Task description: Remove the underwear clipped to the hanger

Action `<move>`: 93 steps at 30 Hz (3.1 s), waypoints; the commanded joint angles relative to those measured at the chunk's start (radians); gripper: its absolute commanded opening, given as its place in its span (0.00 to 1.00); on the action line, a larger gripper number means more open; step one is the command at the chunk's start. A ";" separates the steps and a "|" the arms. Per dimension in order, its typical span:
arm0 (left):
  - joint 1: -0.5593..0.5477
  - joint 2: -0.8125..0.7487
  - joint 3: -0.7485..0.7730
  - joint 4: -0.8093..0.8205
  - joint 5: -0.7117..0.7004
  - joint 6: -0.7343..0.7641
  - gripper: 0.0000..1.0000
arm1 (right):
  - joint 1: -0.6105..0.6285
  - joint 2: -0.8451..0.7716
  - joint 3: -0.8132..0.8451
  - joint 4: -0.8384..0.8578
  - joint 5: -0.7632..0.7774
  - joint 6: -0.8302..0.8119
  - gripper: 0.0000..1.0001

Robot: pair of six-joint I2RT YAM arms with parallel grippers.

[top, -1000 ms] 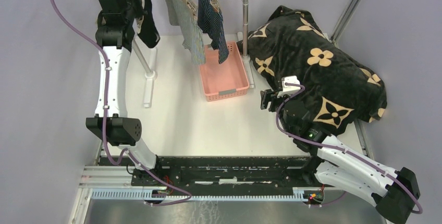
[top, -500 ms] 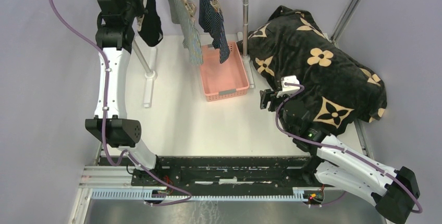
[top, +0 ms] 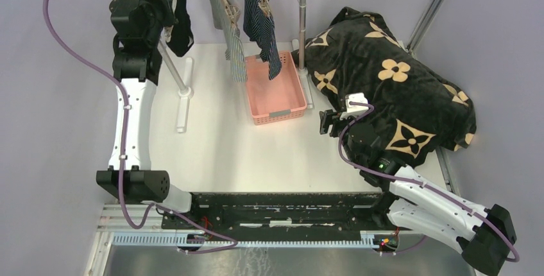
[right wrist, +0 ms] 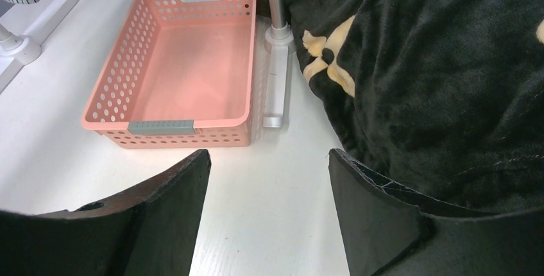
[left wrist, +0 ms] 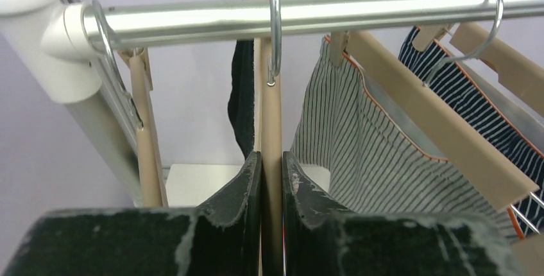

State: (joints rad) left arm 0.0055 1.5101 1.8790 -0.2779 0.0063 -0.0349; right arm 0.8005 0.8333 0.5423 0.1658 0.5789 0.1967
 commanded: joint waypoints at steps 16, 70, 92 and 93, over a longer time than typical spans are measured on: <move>-0.016 -0.429 -0.687 0.098 0.097 -0.235 0.03 | 0.000 0.073 0.099 0.007 -0.003 -0.023 0.80; -0.536 -0.686 -1.177 0.407 0.545 -0.497 0.03 | -0.469 0.388 0.448 -0.020 -1.503 0.015 0.94; -0.536 -0.681 -1.194 0.482 0.567 -0.532 0.03 | -0.483 0.448 0.443 0.206 -1.622 0.199 0.13; -0.537 -0.676 -1.196 0.483 0.568 -0.529 0.03 | -0.483 0.444 0.441 0.213 -1.625 0.202 0.10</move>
State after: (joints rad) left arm -0.5240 0.8215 0.6571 0.0872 0.5861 -0.5270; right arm 0.2855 1.2755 0.9848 0.2832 -0.9649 0.3645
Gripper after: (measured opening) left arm 0.200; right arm 0.250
